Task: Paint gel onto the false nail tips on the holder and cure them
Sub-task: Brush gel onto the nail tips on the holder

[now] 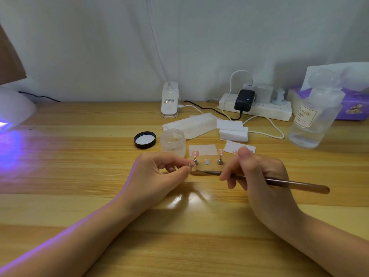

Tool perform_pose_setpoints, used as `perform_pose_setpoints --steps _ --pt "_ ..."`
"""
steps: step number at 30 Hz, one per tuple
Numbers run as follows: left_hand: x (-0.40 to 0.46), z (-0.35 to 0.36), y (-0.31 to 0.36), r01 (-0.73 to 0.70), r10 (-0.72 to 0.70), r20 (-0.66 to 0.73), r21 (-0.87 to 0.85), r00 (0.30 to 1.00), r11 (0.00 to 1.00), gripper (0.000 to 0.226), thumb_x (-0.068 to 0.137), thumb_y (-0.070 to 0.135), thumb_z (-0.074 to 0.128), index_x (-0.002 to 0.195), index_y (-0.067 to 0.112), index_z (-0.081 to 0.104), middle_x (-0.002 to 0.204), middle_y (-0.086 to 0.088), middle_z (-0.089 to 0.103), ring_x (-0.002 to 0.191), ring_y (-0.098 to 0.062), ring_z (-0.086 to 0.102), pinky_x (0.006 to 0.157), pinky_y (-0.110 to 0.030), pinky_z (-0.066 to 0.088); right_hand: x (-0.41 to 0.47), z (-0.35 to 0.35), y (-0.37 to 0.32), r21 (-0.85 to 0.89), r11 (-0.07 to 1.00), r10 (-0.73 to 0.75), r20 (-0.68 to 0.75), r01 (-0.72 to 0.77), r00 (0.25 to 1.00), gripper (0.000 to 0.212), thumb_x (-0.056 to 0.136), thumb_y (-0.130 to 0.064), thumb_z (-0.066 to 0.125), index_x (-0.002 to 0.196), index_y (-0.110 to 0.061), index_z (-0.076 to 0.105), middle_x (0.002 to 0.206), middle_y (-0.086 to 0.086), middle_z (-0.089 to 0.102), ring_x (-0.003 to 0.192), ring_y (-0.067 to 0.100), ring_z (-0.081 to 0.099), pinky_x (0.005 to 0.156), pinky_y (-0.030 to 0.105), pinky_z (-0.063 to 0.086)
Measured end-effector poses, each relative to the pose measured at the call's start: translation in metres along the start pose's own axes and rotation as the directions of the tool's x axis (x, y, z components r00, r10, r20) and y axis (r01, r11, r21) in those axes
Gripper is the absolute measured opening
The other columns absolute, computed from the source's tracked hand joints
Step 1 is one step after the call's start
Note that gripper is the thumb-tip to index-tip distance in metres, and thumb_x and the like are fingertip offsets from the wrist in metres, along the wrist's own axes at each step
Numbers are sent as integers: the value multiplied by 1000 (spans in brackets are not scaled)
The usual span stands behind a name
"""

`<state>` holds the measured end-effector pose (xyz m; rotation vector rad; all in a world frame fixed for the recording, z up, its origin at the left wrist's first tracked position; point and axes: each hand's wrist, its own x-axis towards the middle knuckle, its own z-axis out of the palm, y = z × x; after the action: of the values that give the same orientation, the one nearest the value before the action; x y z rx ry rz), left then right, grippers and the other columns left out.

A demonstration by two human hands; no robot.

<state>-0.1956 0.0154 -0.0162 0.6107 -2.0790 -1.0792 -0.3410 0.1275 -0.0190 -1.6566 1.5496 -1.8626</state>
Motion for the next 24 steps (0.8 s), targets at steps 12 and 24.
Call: perform_pose_setpoints --steps 12,24 --pt "1 2 -1 21 -21 3 -20 1000 1000 27 76 8 70 72 34 72 67 12 68 63 -1 52 53 -15 47 1 2 1 -40 999 0 22 1 1000 43 89 -36 35 60 -19 63 51 -5 55 51 -2 52 54 4 33" --pt "3 2 -4 -23 23 20 -30 1000 999 23 75 11 71 77 34 71 75 13 70 67 -3 57 54 -13 48 1 1 0 -49 998 -24 23 26 999 39 90 -32 33 65 -21 61 56 -9 56 55 -3 53 57 4 35"
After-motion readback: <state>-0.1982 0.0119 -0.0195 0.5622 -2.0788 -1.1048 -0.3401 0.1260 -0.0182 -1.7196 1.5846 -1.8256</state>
